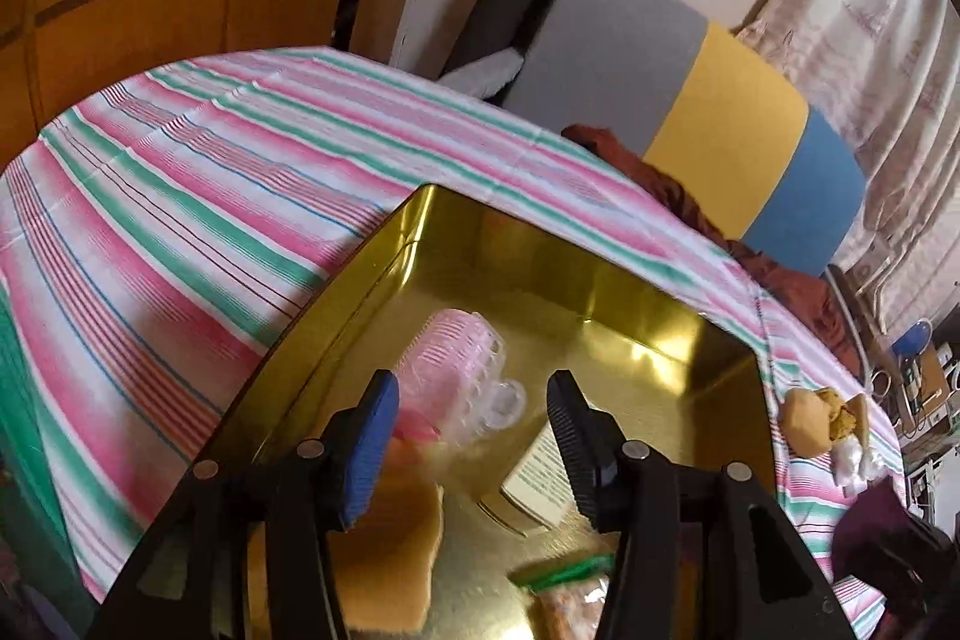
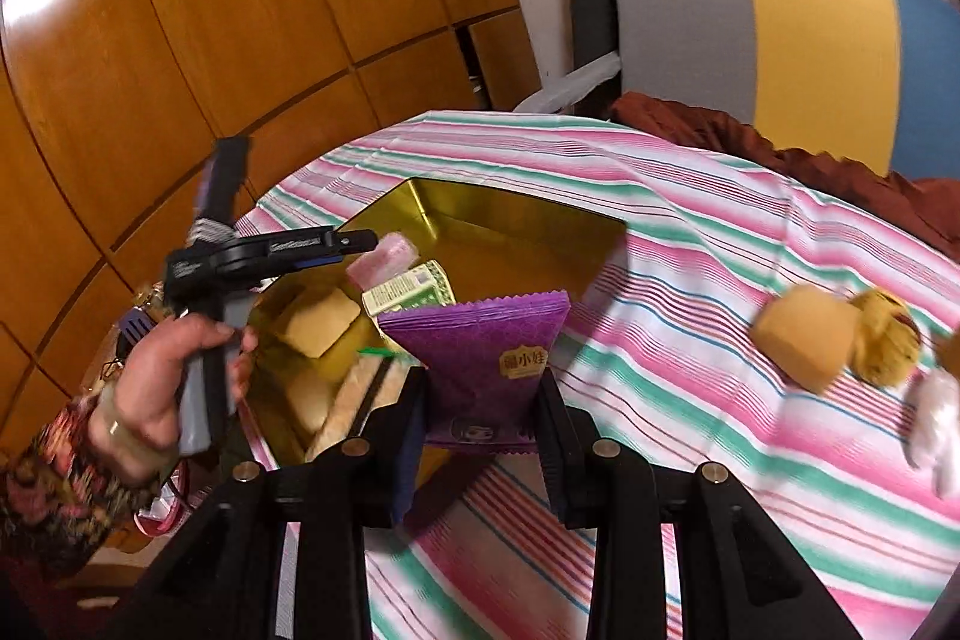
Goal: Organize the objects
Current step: 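Carry the pink roller into the tin with the left tool while the right tool drops its packet there, then move the right tool to the pile and grasp a clear plastic-wrapped bundle, then grasp an orange sponge with the left tool, then carry the sponge into the tin and open the left tool while the right tool holds the bundle, then lower the plastic-wrapped bundle into the tin and open the right tool, then move the right tool back to the pile and grasp a grey wrapped bundle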
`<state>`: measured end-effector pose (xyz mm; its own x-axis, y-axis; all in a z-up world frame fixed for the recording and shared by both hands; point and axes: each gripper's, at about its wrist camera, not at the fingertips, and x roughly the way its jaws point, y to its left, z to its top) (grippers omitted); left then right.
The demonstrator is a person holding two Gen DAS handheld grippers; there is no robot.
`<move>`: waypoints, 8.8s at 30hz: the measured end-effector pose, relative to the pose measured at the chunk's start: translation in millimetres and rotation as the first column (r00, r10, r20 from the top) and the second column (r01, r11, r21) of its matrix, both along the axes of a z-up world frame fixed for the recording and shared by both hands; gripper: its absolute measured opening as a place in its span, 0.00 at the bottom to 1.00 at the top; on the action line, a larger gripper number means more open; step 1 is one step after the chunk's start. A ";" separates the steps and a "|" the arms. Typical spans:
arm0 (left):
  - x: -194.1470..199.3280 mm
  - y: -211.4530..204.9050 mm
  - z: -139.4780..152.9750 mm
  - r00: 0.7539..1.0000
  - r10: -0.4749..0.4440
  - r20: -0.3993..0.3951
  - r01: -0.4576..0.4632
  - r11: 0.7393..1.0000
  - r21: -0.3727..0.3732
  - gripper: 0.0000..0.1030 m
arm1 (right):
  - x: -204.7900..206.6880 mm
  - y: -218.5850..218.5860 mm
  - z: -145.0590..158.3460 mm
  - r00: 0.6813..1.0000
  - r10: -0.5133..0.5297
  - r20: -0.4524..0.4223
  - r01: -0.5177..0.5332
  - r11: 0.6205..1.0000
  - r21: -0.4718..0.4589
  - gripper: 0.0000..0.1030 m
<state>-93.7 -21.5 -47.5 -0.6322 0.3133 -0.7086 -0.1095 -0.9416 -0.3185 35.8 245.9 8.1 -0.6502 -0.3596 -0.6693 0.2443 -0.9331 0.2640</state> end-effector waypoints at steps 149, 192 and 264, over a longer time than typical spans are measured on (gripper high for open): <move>135.4 243.5 6.6 0.878 -0.434 -0.201 0.421 0.901 -0.108 0.60 | 49.8 244.6 -91.1 0.830 -0.546 0.113 0.525 0.834 0.169 0.36; -64.8 75.5 -28.8 0.990 -0.013 0.141 0.023 0.998 -0.065 0.72 | 49.7 177.8 -59.2 0.905 -0.424 -0.030 0.422 0.888 0.184 0.35; 150.9 172.9 16.4 0.871 -0.481 -0.101 0.483 0.876 -0.012 0.78 | 60.5 138.1 -67.9 0.876 -0.467 0.120 0.437 0.874 0.213 0.66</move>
